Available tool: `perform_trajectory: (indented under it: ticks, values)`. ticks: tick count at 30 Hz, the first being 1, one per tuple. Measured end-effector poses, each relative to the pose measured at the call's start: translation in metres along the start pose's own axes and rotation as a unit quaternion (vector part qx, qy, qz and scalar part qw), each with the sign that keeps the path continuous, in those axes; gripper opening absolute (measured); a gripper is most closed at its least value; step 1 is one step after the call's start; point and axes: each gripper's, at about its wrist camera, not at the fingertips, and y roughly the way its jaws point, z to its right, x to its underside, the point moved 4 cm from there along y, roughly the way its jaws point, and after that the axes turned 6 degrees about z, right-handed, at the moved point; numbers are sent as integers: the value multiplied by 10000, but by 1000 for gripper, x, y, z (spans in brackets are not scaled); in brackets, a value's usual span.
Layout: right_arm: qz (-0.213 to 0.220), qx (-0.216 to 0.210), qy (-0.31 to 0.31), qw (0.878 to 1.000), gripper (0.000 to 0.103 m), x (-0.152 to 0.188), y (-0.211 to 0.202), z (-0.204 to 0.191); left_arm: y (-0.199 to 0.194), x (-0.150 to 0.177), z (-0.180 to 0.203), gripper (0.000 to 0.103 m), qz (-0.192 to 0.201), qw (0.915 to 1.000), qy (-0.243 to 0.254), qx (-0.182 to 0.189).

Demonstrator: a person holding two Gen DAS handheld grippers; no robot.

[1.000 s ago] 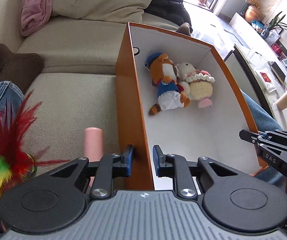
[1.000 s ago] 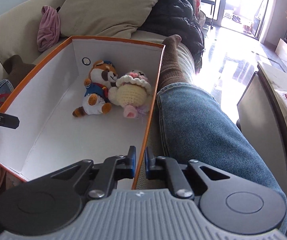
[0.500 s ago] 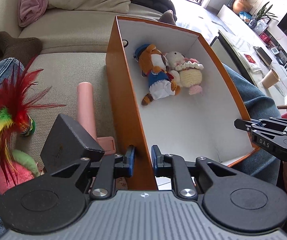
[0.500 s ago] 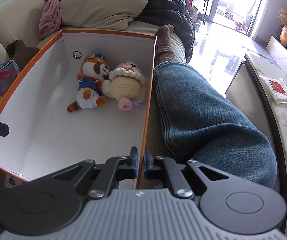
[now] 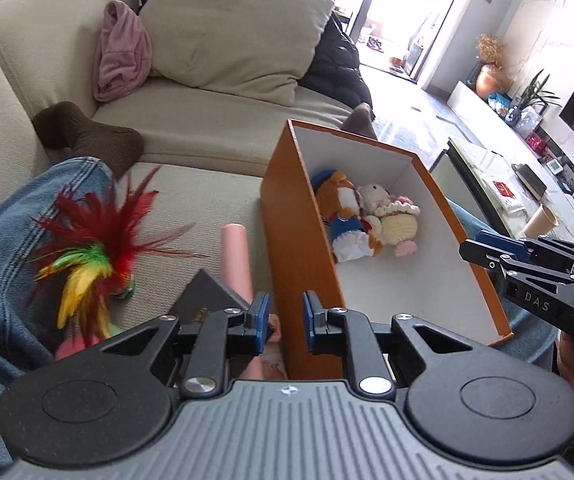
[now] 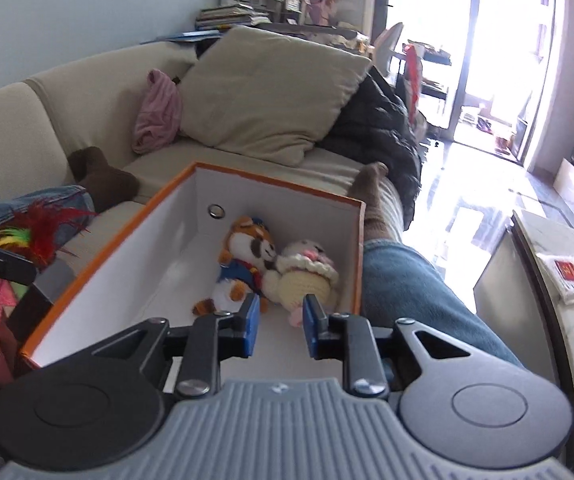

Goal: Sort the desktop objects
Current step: 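Withdraw both grippers from the box toward the remaining items, then grasp the red-feathered pink pom-pom toy with the right gripper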

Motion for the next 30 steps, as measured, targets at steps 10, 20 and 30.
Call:
perform_trajectory:
  ticks: [10,20,30]
  values:
    - [-422,-2099,-1017,9715,39,-34,36,-127,-24,11,-74,20,-270,9955,-346,-836]
    - [-1353,-3274,-2166,9097,39,-17,76,-237,-26,23,-120,20,-366,9927,-585,-990]
    - [-1991,-3505,-2814,8709,39,-3,119,-290,-24,22,-154,20,-151,9901,-1023,-950]
